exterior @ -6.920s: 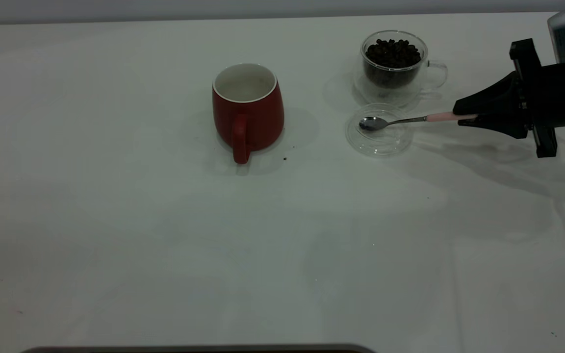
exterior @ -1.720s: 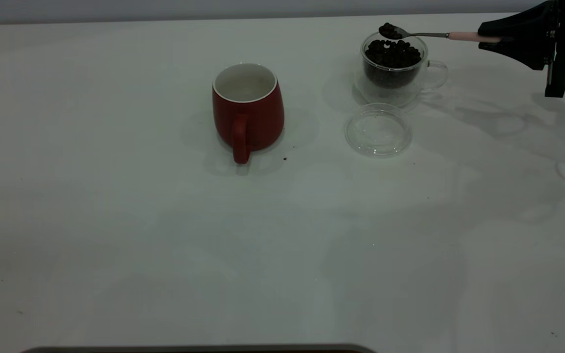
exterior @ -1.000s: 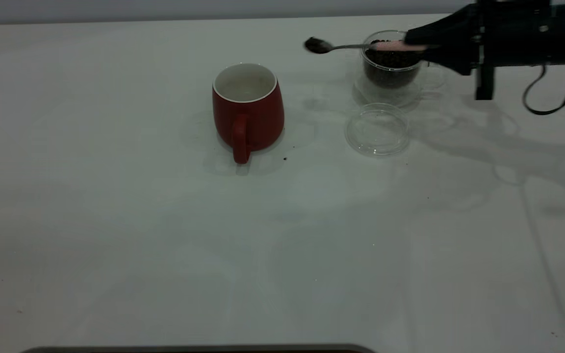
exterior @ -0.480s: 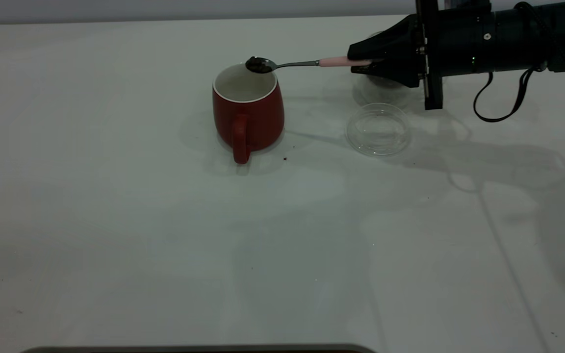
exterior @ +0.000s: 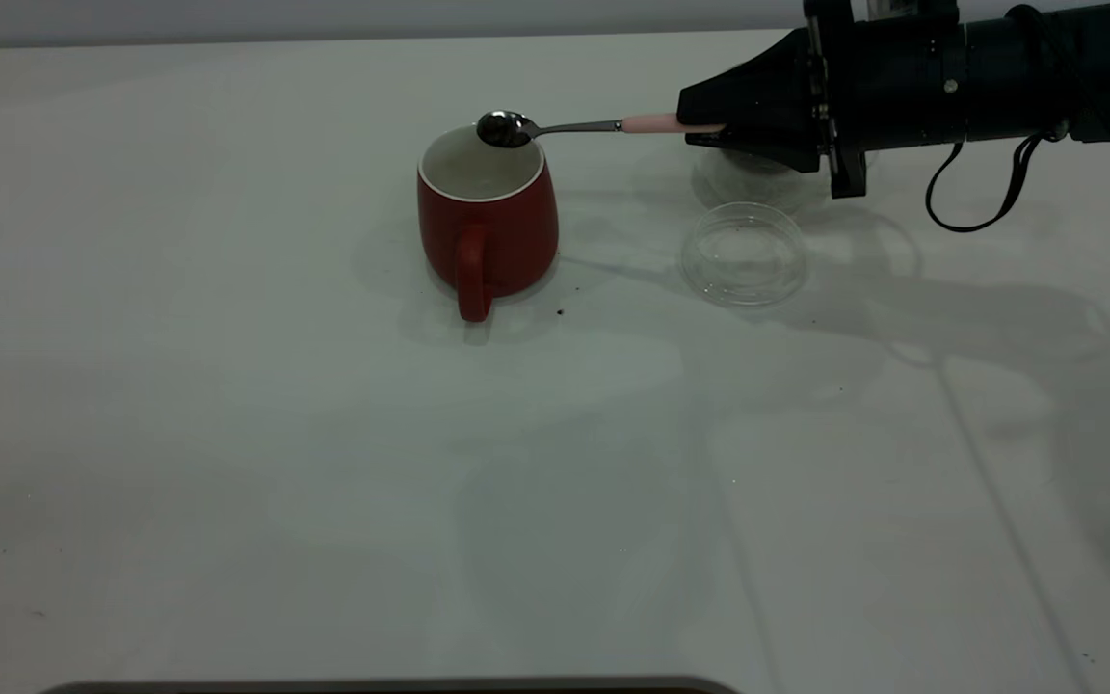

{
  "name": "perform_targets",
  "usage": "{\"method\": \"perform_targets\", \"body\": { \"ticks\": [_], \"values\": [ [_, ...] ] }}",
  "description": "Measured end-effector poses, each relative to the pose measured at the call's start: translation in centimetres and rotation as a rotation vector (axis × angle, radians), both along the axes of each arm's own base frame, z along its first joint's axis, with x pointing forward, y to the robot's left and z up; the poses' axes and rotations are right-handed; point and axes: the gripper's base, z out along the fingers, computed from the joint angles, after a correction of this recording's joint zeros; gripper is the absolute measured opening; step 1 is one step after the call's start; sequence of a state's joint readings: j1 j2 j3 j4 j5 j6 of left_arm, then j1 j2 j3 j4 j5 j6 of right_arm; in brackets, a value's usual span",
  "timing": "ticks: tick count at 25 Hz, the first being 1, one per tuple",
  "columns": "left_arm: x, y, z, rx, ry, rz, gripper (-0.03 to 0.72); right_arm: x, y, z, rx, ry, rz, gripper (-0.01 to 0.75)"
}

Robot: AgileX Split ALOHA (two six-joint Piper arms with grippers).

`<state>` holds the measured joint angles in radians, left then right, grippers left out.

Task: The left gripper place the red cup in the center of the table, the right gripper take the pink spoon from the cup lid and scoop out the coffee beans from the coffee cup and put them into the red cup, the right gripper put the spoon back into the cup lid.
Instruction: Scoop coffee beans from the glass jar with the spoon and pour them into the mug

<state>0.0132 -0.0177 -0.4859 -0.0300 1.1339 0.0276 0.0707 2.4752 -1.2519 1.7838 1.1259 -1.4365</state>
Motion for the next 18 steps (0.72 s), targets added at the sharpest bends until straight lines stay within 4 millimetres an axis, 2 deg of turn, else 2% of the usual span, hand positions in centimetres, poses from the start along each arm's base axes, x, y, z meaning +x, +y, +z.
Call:
{"method": "perform_targets", "body": {
  "ticks": [9, 14, 18],
  "values": [
    [0.0, 0.0, 0.0, 0.0, 0.0, -0.001, 0.586, 0.2, -0.2, -0.5, -0.165, -0.316, 0.097, 0.113],
    [0.0, 0.0, 0.0, 0.001, 0.0, -0.001, 0.586, 0.2, -0.2, -0.5, -0.171, -0.342, 0.106, 0.113],
    [0.0, 0.0, 0.0, 0.001, 0.0, -0.001, 0.586, 0.4, -0.6, 1.0, -0.094, -0.289, 0.076, 0.113]
  ]
}}
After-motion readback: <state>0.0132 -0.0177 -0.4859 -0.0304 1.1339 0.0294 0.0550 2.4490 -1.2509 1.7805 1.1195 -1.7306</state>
